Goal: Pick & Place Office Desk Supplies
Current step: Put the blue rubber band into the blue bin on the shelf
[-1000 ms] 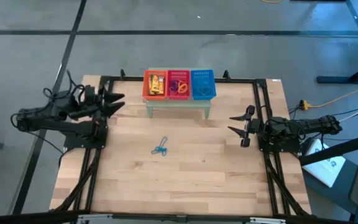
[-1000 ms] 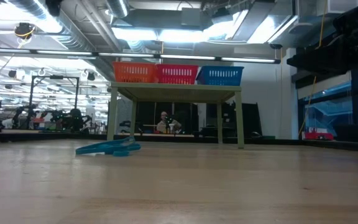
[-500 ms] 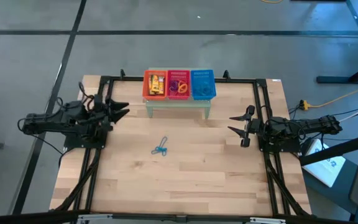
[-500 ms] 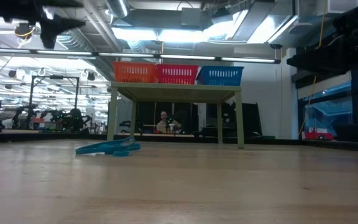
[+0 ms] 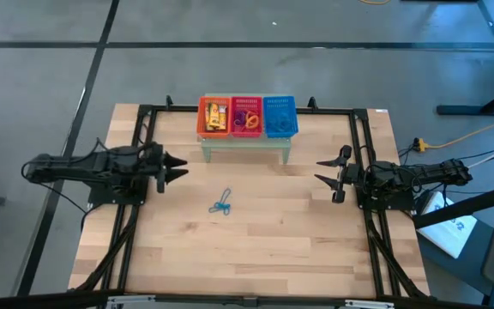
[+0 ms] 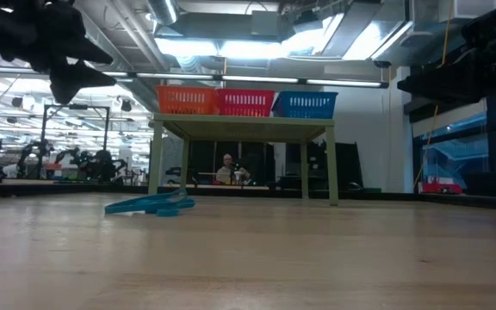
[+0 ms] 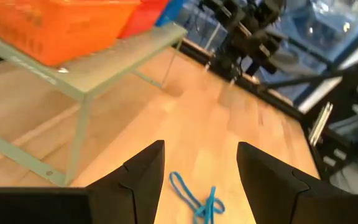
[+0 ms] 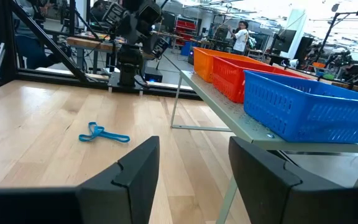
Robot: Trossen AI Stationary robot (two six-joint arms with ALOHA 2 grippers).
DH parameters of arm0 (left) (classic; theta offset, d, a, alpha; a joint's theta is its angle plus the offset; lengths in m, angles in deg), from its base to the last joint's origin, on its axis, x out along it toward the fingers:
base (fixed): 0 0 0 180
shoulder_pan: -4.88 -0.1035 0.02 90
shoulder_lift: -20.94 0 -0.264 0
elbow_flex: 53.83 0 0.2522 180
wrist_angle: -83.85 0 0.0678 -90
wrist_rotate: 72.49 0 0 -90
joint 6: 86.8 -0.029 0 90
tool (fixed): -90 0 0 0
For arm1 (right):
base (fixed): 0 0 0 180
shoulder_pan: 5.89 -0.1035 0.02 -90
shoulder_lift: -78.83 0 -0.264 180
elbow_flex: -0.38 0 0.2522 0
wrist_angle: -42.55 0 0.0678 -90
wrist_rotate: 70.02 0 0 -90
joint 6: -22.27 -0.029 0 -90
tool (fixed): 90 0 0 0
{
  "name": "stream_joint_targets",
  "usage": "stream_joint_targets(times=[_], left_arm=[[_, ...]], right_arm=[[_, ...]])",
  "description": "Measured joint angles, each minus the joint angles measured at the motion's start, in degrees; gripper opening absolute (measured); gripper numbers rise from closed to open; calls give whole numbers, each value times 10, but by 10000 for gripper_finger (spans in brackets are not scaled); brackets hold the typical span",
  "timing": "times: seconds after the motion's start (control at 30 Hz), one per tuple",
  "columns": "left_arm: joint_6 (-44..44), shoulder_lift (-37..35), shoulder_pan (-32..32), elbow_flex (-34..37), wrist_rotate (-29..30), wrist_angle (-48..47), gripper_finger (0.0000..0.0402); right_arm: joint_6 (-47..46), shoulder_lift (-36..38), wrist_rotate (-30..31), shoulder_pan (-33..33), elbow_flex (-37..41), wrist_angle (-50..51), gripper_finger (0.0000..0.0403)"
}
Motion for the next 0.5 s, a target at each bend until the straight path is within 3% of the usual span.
stream_joint_targets(times=[0.27, 0.5], left_arm=[[20, 87, 19, 0, -93, 12, 197], [8, 179, 75, 0, -37, 100, 197]], right_arm=[[0, 0, 0, 0, 0, 0, 195], [2, 0, 0, 0, 0, 0, 195]])
